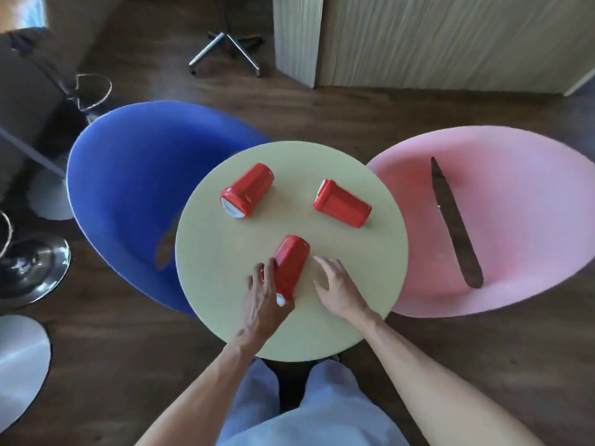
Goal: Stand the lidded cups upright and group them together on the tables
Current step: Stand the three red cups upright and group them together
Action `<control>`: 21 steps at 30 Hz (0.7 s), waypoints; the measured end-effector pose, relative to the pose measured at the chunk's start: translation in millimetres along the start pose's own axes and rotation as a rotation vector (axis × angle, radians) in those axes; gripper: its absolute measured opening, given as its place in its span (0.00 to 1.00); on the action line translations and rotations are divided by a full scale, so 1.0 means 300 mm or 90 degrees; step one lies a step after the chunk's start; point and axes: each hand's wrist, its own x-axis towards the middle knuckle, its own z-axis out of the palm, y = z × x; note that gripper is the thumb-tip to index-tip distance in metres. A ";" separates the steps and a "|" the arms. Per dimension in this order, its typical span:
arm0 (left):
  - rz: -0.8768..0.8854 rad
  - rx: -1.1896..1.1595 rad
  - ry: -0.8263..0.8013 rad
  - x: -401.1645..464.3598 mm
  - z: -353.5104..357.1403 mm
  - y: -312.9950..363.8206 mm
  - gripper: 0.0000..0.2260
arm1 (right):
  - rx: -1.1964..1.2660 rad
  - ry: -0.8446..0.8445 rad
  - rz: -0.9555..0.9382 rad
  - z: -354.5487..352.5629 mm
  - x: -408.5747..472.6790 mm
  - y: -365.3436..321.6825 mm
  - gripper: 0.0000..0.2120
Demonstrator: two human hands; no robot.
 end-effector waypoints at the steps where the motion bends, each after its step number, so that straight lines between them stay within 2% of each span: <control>1: 0.024 0.013 0.009 0.017 -0.024 0.001 0.40 | 0.014 0.026 0.018 0.008 -0.003 -0.016 0.26; 5: 0.118 0.029 0.052 0.113 -0.127 0.060 0.38 | 0.037 0.100 0.078 0.015 -0.014 -0.050 0.24; 8: 0.184 0.020 0.040 0.200 -0.163 0.118 0.35 | 0.034 0.126 0.095 -0.005 -0.024 -0.052 0.28; 12: 0.197 -0.013 0.005 0.263 -0.159 0.144 0.34 | 0.034 0.158 0.112 -0.035 -0.030 -0.032 0.24; 17: 0.204 -0.050 0.038 0.266 -0.133 0.126 0.34 | 0.035 0.160 0.118 -0.069 0.011 -0.004 0.24; 21: 0.192 -0.078 0.082 0.264 -0.119 0.152 0.33 | -0.011 0.184 0.070 -0.111 0.106 0.009 0.25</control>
